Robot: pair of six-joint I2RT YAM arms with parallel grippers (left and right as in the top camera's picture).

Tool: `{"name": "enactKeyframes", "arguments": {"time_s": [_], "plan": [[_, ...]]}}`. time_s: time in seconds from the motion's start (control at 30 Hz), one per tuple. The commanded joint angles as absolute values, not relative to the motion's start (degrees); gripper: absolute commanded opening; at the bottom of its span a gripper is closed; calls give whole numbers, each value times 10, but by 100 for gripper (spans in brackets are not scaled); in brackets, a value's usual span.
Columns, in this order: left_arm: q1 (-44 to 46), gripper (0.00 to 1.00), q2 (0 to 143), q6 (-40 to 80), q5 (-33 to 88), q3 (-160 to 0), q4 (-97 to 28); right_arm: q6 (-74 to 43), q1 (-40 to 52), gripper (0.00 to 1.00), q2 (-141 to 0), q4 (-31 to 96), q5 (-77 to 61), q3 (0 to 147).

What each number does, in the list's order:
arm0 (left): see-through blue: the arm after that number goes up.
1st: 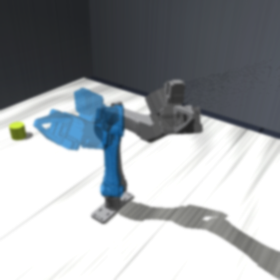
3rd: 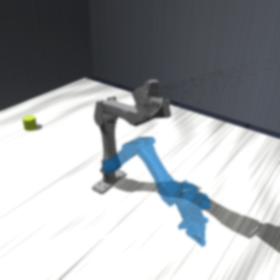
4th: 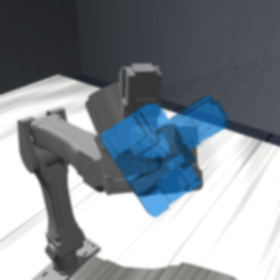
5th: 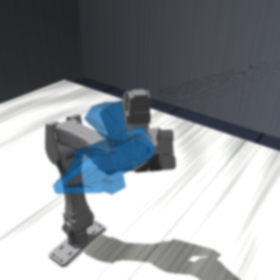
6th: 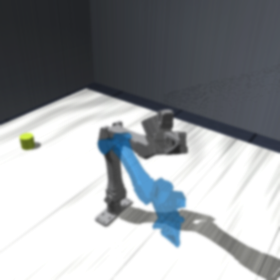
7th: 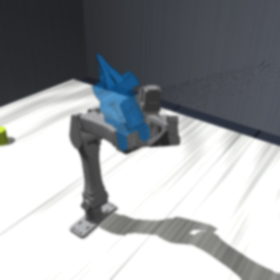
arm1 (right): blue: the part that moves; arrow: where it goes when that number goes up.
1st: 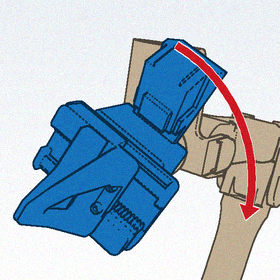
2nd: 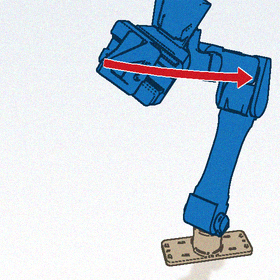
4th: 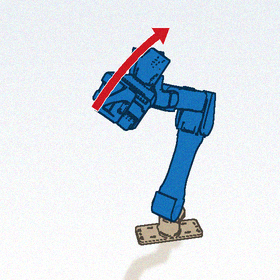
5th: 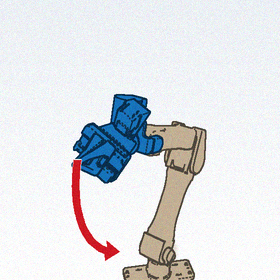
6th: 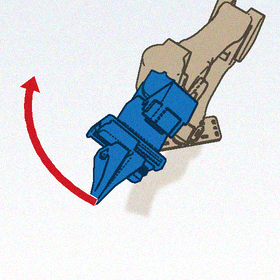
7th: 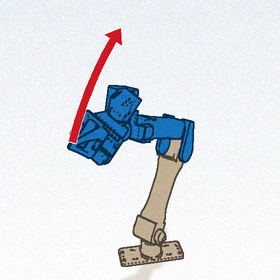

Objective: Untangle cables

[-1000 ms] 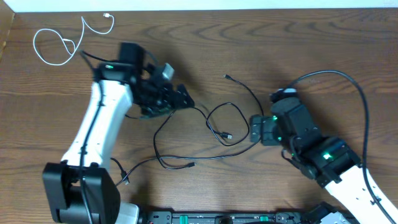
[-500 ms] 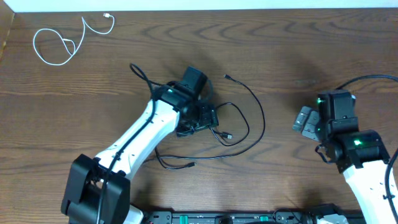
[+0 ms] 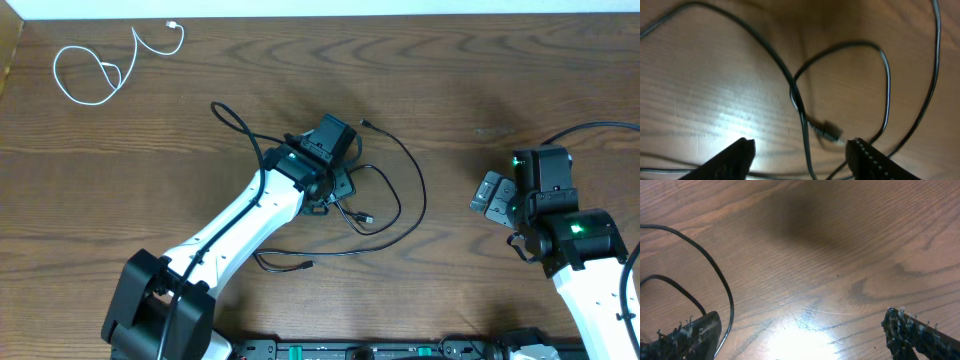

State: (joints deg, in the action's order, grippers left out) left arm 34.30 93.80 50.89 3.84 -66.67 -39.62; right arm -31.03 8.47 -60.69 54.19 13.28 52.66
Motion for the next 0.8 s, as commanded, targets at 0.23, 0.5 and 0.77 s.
{"name": "enactKeyframes", "arguments": {"time_s": [0.23, 0.5, 0.77], "plan": [[351, 62, 943, 561, 6, -609, -328, -317, 81, 99, -603, 543, 131, 528], [351, 56, 943, 561, 4, -601, -311, -317, 81, 99, -603, 543, 131, 528], [351, 51, 951, 563, 4, -601, -303, -317, 81, 99, -603, 543, 131, 528]]}}
